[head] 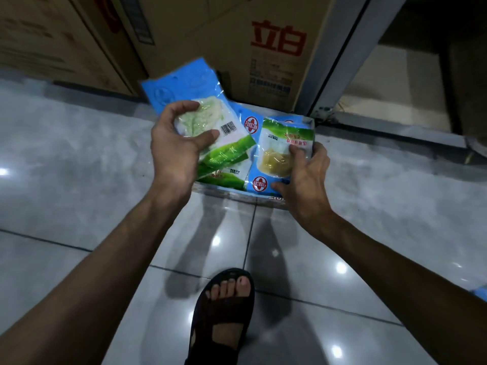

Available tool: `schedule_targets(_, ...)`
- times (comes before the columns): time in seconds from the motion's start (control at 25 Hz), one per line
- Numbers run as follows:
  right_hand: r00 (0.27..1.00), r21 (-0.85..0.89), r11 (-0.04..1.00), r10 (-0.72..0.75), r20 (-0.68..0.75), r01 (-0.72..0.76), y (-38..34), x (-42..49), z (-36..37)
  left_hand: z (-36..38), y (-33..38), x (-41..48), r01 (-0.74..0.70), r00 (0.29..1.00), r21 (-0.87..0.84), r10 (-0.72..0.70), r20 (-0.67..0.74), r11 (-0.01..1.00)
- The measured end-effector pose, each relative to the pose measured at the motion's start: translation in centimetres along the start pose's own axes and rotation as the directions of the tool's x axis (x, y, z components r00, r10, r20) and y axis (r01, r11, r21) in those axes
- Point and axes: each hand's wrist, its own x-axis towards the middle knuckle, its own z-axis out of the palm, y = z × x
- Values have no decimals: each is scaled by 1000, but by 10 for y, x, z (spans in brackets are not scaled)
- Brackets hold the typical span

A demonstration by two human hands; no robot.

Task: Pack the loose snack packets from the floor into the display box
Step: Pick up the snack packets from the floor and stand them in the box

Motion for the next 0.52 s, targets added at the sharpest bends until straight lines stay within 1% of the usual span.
schedule_targets(0.08, 999, -55, 998, -15, -40, 12, -1, 1, -7, 1, -1, -3, -13, 998, 11, 12, 54, 1000)
schedule_targets(0.12, 996, -31, 999, -32, -80, 30, -5, 3, -13, 1, -2, -4, -23, 996, 22, 20, 92, 999)
schedule_targets(0.16, 991, 43, 998, -42, -127, 48, -10, 7, -21, 0, -2, -5, -30, 991, 40, 25, 131, 999)
schedule_targets(0.2, 990, 166, 985, -28, -140, 51, -18, 12, -32, 0, -3, -5, -37, 984, 57, 27, 174, 998)
schedule_targets(0.24, 997, 313, 950, 8, -83, 18, -27, 17, -45, 0, -2, -6, -45, 975, 64, 30, 221, 997)
schedule_targets(0.28, 999, 453, 890, 27, 42, -43, -36, 22, -58, 0, -1, -8, -49, 961, 55, 32, 274, 997)
schedule_targets(0.32, 981, 552, 824, 21, 191, -125, -43, 26, -69, 2, 1, -11, -49, 942, 34, 35, 333, 998)
schedule_targets(0.36, 944, 604, 767, 10, 329, -219, -47, 29, -77, 5, 3, -13, -43, 920, 15, 34, 390, 999)
schedule_targets(0.4, 901, 631, 717, -9, 433, -296, -48, 31, -80, 8, 4, -15, -28, 898, 2, 24, 440, 1000)
schedule_targets(0.44, 869, 654, 672, -31, 494, -348, -47, 31, -80, 10, 4, -16, -2, 878, -6, 5, 479, 1000)
schedule_targets(0.48, 856, 667, 648, -44, 516, -369, -47, 29, -79, 12, 6, -18, 27, 858, -13, -17, 514, 1000)
schedule_targets(0.52, 859, 667, 648, -38, 511, -368, -46, 27, -77, 14, 7, -19, 44, 839, -14, -29, 543, 999)
